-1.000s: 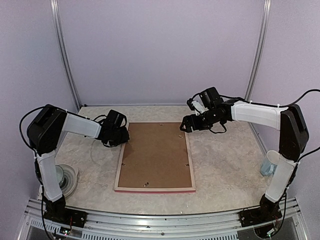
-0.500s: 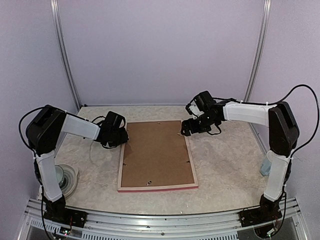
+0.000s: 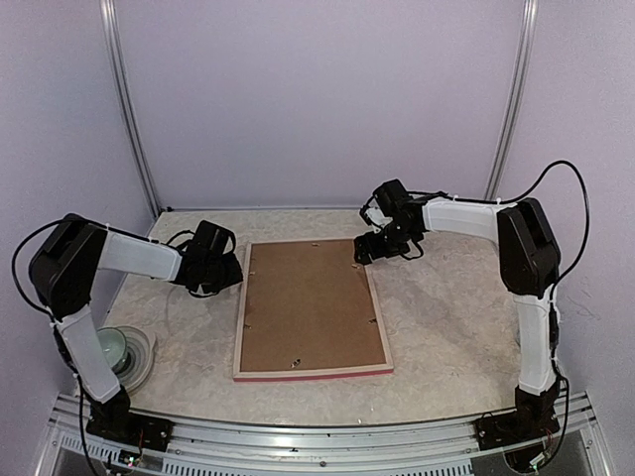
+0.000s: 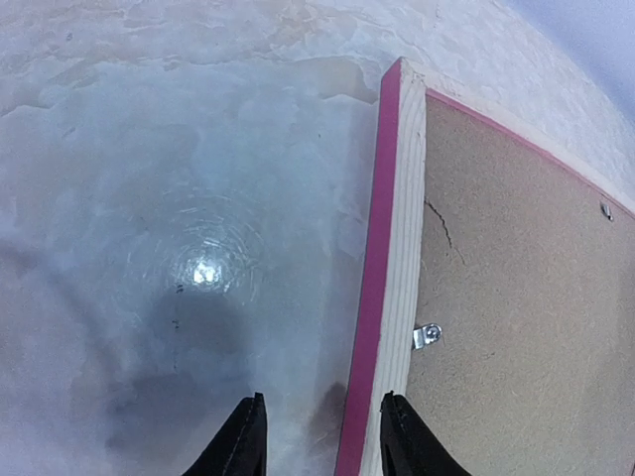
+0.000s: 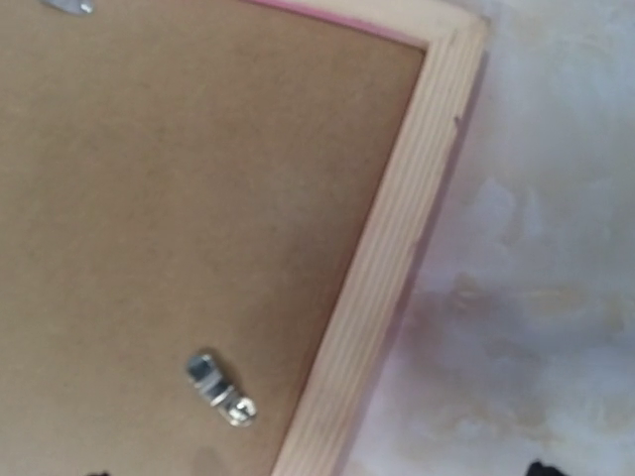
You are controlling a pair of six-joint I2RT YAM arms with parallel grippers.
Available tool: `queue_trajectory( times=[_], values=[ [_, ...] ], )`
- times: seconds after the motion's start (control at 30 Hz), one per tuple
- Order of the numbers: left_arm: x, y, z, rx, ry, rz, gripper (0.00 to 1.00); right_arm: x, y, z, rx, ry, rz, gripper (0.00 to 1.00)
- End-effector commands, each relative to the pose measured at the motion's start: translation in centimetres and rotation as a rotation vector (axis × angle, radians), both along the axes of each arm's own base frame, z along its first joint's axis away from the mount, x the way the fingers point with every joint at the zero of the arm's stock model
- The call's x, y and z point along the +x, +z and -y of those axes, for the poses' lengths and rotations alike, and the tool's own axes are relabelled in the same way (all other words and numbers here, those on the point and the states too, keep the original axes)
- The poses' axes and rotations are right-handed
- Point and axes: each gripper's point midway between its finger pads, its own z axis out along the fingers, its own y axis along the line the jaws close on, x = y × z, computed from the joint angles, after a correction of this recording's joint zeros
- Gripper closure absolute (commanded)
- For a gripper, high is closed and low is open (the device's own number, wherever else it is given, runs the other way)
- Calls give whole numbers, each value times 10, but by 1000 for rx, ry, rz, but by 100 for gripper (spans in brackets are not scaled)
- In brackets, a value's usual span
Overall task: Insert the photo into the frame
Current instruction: Press the fastener onto the backboard.
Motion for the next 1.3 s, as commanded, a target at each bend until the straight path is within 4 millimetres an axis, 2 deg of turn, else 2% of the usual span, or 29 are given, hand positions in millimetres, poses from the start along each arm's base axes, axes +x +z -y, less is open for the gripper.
queue_trajectory(
  times=[0.0,0.1,0.43,0.83,1.27],
  values=[
    [-4,15,-17,5,47,55,60,0,-8,-4,16,39,-34,10],
    [-5,18,-16,-1,34,68,59,-1,-10,-8,26,59,-40,12],
    [-14,6,7,-35,-46,47,58,-1,-19,-10,17,85,-56,18],
    [-22,-17,21,-18,-76,3,58,0,-22,-9,-8,86,-57,23],
    [-32,-33,28,8,-93,-27,58,15,-37,-10,-40,52,-56,23]
  ],
)
